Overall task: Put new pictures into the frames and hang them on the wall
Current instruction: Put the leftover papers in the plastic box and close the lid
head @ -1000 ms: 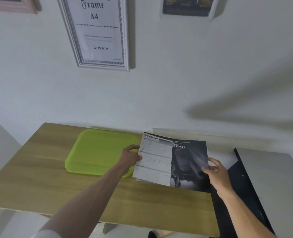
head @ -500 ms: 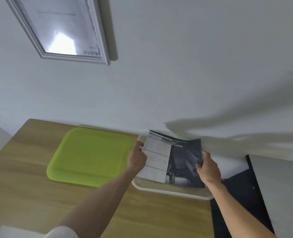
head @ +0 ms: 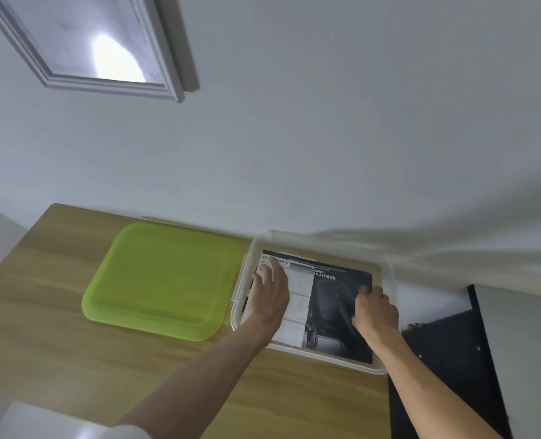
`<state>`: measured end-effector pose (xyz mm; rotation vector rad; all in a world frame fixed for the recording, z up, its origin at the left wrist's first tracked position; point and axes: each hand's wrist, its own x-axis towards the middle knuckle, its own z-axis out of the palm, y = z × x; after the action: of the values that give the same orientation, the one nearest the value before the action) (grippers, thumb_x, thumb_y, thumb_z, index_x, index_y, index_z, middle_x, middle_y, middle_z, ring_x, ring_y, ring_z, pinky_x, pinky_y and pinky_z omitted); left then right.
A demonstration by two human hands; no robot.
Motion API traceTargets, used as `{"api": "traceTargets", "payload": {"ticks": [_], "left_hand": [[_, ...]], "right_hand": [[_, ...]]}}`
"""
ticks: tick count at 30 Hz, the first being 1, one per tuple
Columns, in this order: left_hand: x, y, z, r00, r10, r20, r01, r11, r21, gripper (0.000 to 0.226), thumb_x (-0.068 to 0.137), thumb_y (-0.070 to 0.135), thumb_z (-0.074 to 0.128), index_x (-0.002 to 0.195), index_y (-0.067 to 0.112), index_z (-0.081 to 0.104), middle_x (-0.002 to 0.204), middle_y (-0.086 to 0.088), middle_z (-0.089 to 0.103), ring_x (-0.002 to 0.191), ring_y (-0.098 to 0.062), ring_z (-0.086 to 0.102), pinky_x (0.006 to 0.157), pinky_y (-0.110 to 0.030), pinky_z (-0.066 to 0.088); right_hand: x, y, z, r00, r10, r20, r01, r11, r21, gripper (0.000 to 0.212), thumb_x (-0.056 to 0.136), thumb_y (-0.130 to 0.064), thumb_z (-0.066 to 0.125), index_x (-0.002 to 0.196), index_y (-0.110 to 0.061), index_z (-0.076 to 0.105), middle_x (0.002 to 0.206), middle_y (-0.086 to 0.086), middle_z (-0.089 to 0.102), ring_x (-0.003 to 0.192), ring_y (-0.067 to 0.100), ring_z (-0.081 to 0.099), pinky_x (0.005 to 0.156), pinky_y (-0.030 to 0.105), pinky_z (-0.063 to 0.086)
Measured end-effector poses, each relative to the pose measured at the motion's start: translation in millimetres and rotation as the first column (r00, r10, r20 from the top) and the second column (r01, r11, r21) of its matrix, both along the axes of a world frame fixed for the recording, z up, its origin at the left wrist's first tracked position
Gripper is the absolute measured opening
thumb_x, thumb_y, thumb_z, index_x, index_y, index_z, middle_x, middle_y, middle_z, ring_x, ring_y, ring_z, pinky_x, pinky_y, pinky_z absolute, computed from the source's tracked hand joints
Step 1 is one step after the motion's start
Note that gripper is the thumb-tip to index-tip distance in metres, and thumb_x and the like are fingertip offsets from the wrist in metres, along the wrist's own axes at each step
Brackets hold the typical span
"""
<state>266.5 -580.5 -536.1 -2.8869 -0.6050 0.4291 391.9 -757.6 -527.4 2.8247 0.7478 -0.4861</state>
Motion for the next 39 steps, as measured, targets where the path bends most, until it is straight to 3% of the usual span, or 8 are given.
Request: {"api": "traceTargets", "payload": {"ticks": [3,6,8,19,24,30,36,39], "left_hand": [[1.9,-4.2,-7.1,0.989,-0.093,-0.114,0.085,0.994,-0.075,0.079,0.091,0.016,0.059,0.150,-0.006,0.012,0.155,-0.034,0.003,0.142,-0.052,0.011,0.112,-0.062,0.026],[-2.3,-1.8,-18.0,0.981,0.014,-0.192,-0.067,0.961,-0.268,0.076,0.095,0.031,0.050,0.153,0.004,0.008,0.157,-0.030,-0.006,0.144,-0.052,0.000,0.112,-0.061,0.028],[-6.6,0.4,-23.1,0.976,0.071,-0.203,-0.140,0.927,-0.347,0.077,0.096,0.039,0.048,0.154,0.011,0.006,0.158,-0.028,-0.008,0.145,-0.050,-0.001,0.108,-0.058,0.036],[-11.9,6.2,-14.2,0.991,0.086,-0.098,-0.118,0.914,-0.389,0.073,0.094,0.043,0.051,0.151,0.012,0.017,0.157,-0.025,0.007,0.142,-0.043,0.016,0.104,-0.050,0.043],[-17.9,17.0,-0.7,0.977,0.070,0.200,0.011,0.925,-0.379,0.054,0.095,0.042,0.046,0.138,0.010,0.041,0.138,-0.013,0.044,0.123,-0.030,0.045,0.089,-0.040,0.049],[-40.7,54.4,18.6,0.863,0.098,0.495,0.093,0.934,-0.345,0.041,0.088,0.032,0.059,0.123,0.009,0.059,0.121,-0.009,0.060,0.108,-0.029,0.059,0.078,-0.039,0.052],[-93.3,133.5,31.5,0.866,0.286,0.410,-0.130,0.921,-0.369,0.050,0.094,0.038,0.052,0.136,0.011,0.048,0.135,-0.010,0.051,0.121,-0.028,0.049,0.092,-0.039,0.045],[-127.8,177.0,28.7,0.844,0.440,0.306,-0.307,0.864,-0.398,0.060,0.094,0.044,0.051,0.142,0.012,0.040,0.141,-0.012,0.043,0.127,-0.028,0.044,0.097,-0.039,0.043]], "right_hand": [[3.9,6.6,-5.0,0.994,0.058,-0.087,-0.049,0.993,0.106,0.064,0.093,-0.037,0.060,0.148,-0.021,0.032,0.150,0.017,0.029,0.135,0.034,0.037,0.097,0.041,0.049],[3.9,5.4,-20.0,0.965,0.061,-0.257,-0.028,0.991,0.129,0.073,0.093,-0.049,0.056,0.154,-0.035,0.018,0.163,0.011,0.002,0.149,0.037,0.009,0.110,0.052,0.038],[1.5,-0.3,-28.4,0.954,0.075,-0.289,-0.044,0.992,0.115,0.076,0.092,-0.053,0.056,0.155,-0.037,0.016,0.164,0.009,0.000,0.150,0.036,0.006,0.112,0.053,0.036],[-2.4,-7.8,-34.1,0.960,0.101,-0.260,-0.066,0.988,0.140,0.079,0.091,-0.056,0.056,0.155,-0.036,0.016,0.164,0.010,0.004,0.151,0.034,0.008,0.114,0.051,0.034],[-7.0,-4.4,-22.9,0.977,0.114,-0.181,-0.080,0.979,0.186,0.077,0.091,-0.058,0.054,0.155,-0.033,0.019,0.164,0.010,0.012,0.150,0.033,0.015,0.116,0.045,0.032],[-24.2,35.4,11.7,0.980,0.149,-0.129,-0.104,0.947,0.303,0.075,0.093,-0.058,0.052,0.155,-0.026,0.024,0.162,0.009,0.021,0.149,0.029,0.020,0.116,0.044,0.031],[-74.5,122.5,49.6,0.964,0.265,-0.015,-0.216,0.818,0.533,0.061,0.093,-0.045,0.059,0.145,-0.019,0.042,0.148,0.008,0.041,0.137,0.026,0.039,0.106,0.038,0.041],[-107.9,168.0,56.0,0.952,0.300,-0.058,-0.203,0.763,0.613,0.058,0.091,-0.042,0.062,0.142,-0.018,0.046,0.142,0.006,0.045,0.130,0.024,0.047,0.097,0.038,0.047]]}}
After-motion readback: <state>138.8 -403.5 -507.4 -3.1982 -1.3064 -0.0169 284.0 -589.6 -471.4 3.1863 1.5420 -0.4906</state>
